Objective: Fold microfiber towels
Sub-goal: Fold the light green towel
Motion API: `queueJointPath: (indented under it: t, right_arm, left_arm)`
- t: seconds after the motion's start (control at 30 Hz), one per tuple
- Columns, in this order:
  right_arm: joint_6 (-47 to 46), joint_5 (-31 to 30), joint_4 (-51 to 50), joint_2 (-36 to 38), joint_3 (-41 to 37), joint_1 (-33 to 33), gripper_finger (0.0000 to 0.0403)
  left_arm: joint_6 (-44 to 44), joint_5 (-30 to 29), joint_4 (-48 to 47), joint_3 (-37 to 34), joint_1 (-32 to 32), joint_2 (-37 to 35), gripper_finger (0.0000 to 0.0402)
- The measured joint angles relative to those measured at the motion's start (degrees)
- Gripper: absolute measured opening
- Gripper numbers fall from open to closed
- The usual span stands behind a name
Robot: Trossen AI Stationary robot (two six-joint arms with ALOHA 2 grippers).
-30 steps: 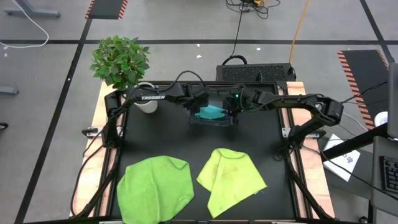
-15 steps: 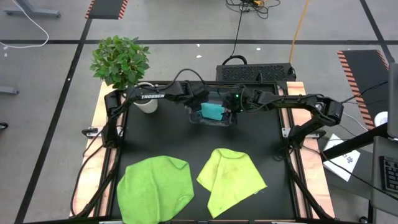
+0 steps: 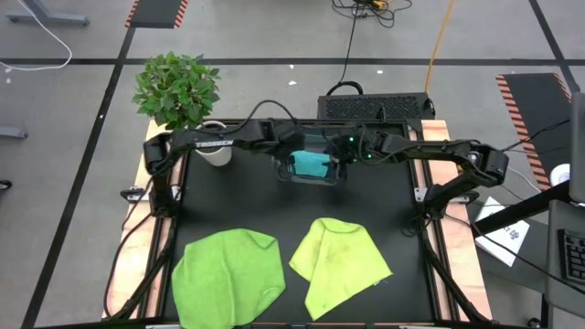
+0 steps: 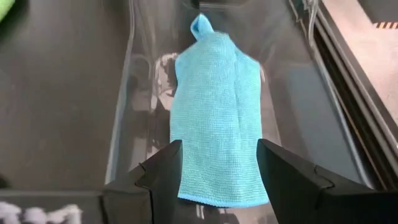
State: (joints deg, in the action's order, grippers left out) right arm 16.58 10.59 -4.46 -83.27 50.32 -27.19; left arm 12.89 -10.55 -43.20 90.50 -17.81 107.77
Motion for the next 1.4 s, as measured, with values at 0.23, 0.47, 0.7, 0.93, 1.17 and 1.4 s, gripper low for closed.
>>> queueJointPath:
  t: [0.23,0.47,0.7,0.93,1.17,1.4]
  right_arm:
    - [-3.3,1.0,-3.6,8.1,0.0,3.2,0.0196]
    - [-5.9,1.9,-5.3,19.0,-1.0,13.1,0.0195]
    - [-10.9,1.6,-4.6,31.2,-5.3,23.1,0.0135]
    - [-15.6,1.0,-3.6,40.4,-12.3,32.2,0.0012]
    - [-19.0,-4.6,-2.7,44.6,-17.4,37.6,0.0023]
    - [-20.2,-2.5,3.8,45.4,-23.7,38.7,0.0024]
  left_arm:
    - [-4.0,7.2,-0.3,0.1,5.3,-8.3,0.0199]
    - [-1.7,8.1,9.3,-3.9,16.2,-16.3,0.0155]
    - [-3.6,8.7,22.7,-12.2,26.6,-23.5,0.0054]
    - [-4.5,-1.7,30.1,-21.2,37.7,-27.9,0.0011]
    - [-5.6,-16.8,40.4,-29.4,47.1,-30.9,0.0008]
    - [-11.6,-21.4,50.3,-41.7,51.8,-33.6,0.0003]
